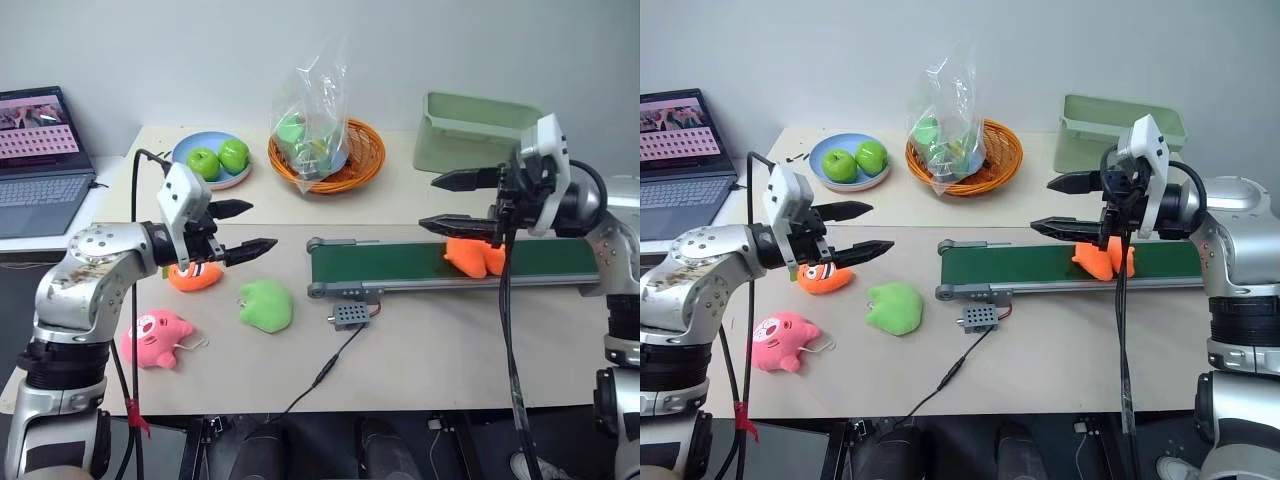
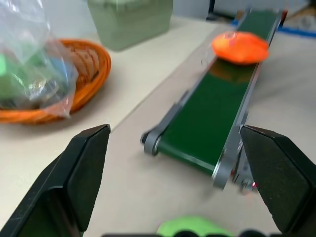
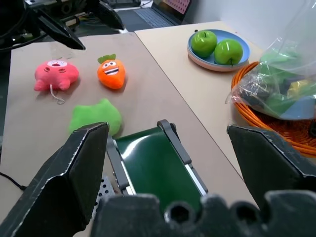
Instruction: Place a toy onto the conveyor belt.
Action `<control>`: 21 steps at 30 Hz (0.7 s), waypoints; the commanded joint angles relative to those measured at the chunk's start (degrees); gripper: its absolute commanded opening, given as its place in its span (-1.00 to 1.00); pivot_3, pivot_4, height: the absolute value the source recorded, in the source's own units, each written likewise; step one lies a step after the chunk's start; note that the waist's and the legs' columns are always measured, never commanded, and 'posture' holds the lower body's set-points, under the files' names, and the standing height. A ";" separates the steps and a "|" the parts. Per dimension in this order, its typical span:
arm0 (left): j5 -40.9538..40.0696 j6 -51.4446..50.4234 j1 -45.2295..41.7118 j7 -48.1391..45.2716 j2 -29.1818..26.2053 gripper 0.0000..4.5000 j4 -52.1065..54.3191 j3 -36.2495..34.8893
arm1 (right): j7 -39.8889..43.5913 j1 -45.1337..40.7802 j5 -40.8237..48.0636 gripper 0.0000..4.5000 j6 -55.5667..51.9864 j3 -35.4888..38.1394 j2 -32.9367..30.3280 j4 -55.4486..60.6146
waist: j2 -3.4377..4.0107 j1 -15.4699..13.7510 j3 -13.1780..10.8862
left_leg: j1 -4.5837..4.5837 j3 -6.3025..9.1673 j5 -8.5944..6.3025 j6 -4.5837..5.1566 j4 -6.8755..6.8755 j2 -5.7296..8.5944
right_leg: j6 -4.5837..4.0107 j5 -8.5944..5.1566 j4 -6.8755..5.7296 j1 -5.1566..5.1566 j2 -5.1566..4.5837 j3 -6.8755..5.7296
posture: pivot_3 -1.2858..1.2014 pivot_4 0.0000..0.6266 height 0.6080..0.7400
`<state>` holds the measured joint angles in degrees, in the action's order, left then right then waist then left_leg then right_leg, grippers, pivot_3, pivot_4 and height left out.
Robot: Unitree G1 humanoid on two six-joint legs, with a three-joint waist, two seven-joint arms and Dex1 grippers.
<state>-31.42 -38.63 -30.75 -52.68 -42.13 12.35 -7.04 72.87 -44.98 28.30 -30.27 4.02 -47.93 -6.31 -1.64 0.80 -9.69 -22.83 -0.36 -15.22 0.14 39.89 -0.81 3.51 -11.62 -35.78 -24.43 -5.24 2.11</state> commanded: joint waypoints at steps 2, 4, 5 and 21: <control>-2.39 -1.64 -2.31 2.33 0.55 0.99 3.51 -1.55 | 0.49 -2.67 0.02 1.00 1.78 0.43 0.41 -0.54 | 0.00 0.01 0.00 | 0.01 -0.01 0.00 0.00 0.00 0.01 | 0.00 0.00 0.00 0.02 0.00 0.01 | 0.03 -0.52 1.00; -2.83 -2.32 -3.20 3.42 1.17 0.99 4.18 -1.25 | 0.45 -2.99 0.06 1.00 1.67 0.17 0.67 -0.46 | 0.00 0.00 0.00 | 0.00 -0.01 0.00 0.00 -0.01 0.01 | 0.00 0.00 0.00 0.02 0.00 0.01 | 0.03 -0.52 1.00; -2.70 -2.84 -3.73 4.39 1.47 0.99 4.20 -0.91 | 0.43 -3.07 0.08 1.00 1.60 0.11 0.73 -0.37 | 0.00 -0.01 0.00 | -0.01 -0.01 0.00 0.00 -0.01 0.01 | 0.00 0.00 0.01 0.02 -0.01 0.01 | 0.03 -0.52 1.00; 1.08 5.64 -5.54 6.37 5.82 0.99 1.35 0.26 | -0.65 -3.53 -0.80 1.00 2.62 0.60 1.13 -1.07 | 0.00 0.01 0.00 | -0.01 -0.02 0.00 0.00 -0.01 0.02 | -0.01 0.01 0.01 0.02 -0.01 0.01 | 0.03 -0.52 1.00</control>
<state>-28.36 -32.75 -35.72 -45.21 -35.69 12.67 -5.48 72.32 -47.19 27.07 -28.79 2.87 -46.04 -8.51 -1.64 0.81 -9.69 -22.84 -0.38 -15.22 0.14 39.88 -0.79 3.50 -11.62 -35.77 -24.41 -5.26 2.12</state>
